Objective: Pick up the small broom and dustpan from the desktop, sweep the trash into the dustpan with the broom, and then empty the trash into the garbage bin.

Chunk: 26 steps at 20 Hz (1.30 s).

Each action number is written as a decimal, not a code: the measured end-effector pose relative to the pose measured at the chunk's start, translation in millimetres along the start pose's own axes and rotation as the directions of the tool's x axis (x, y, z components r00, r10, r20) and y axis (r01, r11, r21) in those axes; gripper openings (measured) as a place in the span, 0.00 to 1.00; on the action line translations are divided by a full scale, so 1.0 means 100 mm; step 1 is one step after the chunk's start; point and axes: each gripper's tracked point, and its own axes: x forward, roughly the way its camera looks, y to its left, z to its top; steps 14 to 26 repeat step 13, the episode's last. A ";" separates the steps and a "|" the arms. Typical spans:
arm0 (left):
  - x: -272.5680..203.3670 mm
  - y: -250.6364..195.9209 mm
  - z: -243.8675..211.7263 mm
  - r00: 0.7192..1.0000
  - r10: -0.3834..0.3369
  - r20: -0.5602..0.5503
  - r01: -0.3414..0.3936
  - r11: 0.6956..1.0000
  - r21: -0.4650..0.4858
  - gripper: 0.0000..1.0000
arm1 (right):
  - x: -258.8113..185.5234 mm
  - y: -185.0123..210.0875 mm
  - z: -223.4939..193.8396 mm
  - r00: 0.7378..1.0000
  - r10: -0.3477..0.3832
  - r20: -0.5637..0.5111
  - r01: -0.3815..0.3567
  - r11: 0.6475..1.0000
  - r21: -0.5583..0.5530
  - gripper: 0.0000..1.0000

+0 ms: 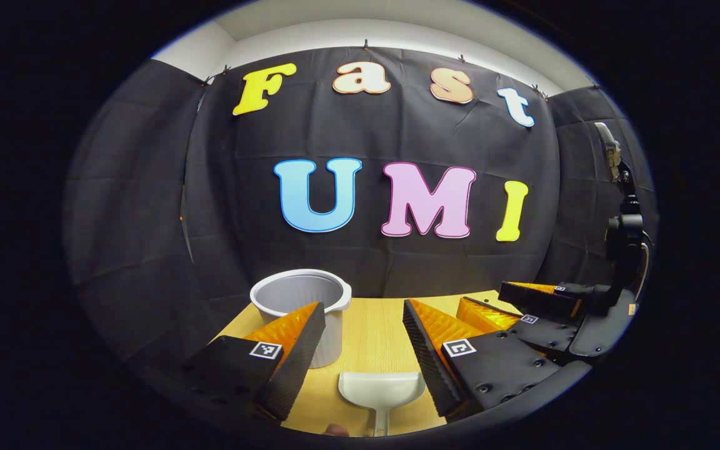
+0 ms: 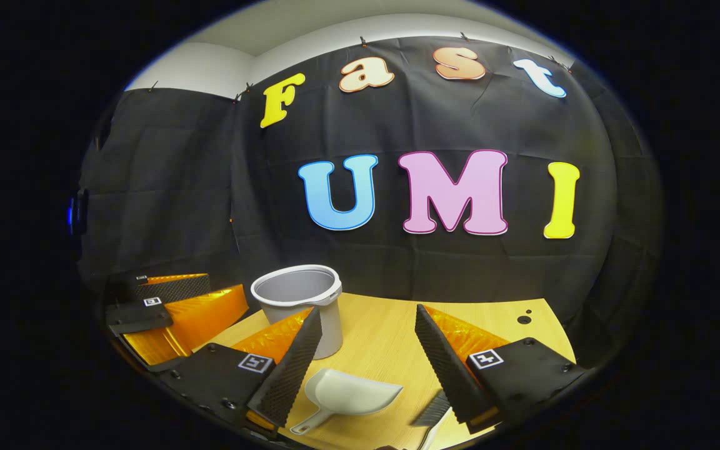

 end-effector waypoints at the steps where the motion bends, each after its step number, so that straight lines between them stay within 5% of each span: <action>1: 0.01 0.01 0.00 1.000 0.001 -0.002 -0.001 1.000 -0.002 0.76 | -0.01 -0.01 0.00 1.000 0.000 0.001 0.000 1.000 -0.003 0.98; 26: -0.02 -0.02 -0.02 1.000 0.001 0.006 -0.001 1.000 -0.010 0.76 | -0.03 -0.09 -0.05 1.000 -0.017 -0.005 0.017 0.999 0.045 0.98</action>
